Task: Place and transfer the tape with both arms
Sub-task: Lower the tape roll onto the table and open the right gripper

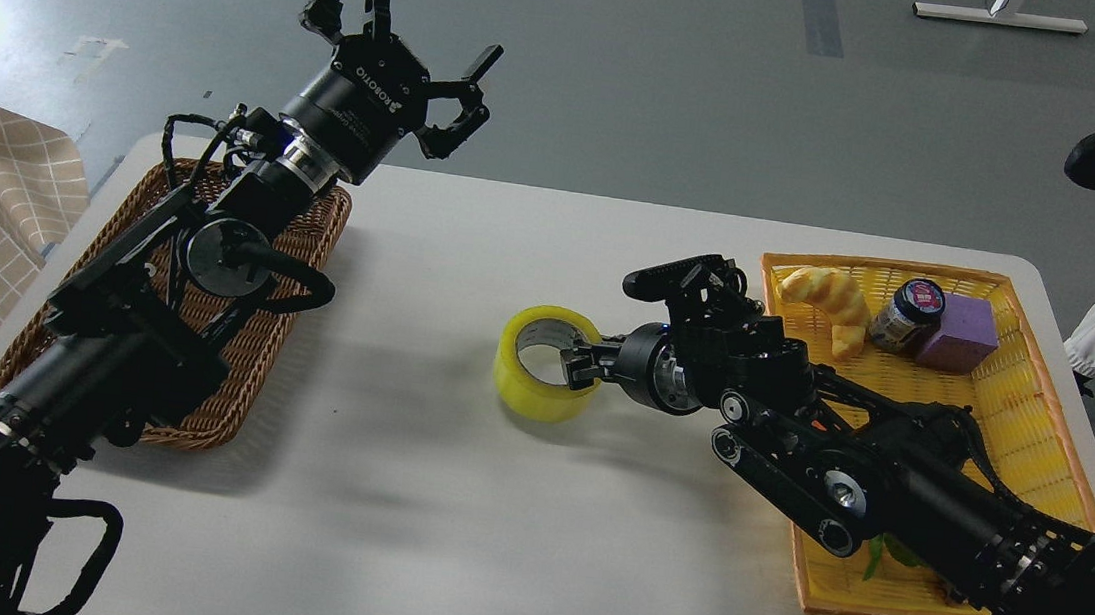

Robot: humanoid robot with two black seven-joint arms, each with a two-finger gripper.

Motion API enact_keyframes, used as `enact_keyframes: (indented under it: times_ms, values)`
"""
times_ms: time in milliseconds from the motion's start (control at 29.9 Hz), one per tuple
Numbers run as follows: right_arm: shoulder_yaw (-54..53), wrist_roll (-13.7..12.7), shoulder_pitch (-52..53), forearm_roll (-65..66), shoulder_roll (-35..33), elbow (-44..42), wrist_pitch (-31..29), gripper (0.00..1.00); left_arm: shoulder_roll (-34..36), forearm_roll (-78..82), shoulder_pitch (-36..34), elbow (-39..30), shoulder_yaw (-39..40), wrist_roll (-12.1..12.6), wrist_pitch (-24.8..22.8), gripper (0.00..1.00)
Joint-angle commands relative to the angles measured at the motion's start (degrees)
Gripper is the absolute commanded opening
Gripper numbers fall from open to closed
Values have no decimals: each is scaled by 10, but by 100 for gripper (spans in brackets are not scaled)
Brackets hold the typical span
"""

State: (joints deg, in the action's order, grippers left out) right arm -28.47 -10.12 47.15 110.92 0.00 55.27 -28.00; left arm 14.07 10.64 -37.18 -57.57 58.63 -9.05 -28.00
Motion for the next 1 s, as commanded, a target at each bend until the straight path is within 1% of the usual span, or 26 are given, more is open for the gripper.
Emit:
enact_keyframes:
  times_ms: [0, 234, 368, 434, 501, 635, 668, 702, 902, 969]
  values:
    - [0, 0, 0, 0, 0, -2, 0, 0, -2, 0, 0, 0, 0, 0, 0, 98]
    - [-1, 0, 0, 0, 0, -2, 0, 1, -3, 0, 0, 0, 0, 0, 0, 98]
    - [-1, 0, 0, 0, 0, -2, 0, 15, -3, 0, 0, -1, 0, 0, 0, 98]
    - [0, 0, 0, 0, 0, -2, 0, 16, -4, 0, 0, 0, 0, 0, 0, 98]
    - [0, 0, 0, -1, 0, -4, 0, 23, -4, 0, 0, 0, 0, 0, 0, 98]
    - [0, 0, 0, -1, 0, -5, 0, 26, -4, -1, 0, 0, 0, 0, 0, 98]
    - [0, 0, 0, -1, 0, -5, 0, 31, -4, 0, 0, 0, 0, 0, 0, 98]
    - [0, 0, 0, -1, 0, -5, 0, 33, -4, 0, 0, 0, 0, 0, 0, 98]
    - [-1, 1, 0, -2, 0, -5, 0, 40, -4, 0, 0, 0, 0, 0, 0, 98]
    - [-2, 4, 0, -2, 0, -5, 0, 45, -4, -1, 0, -1, 0, 0, 0, 98]
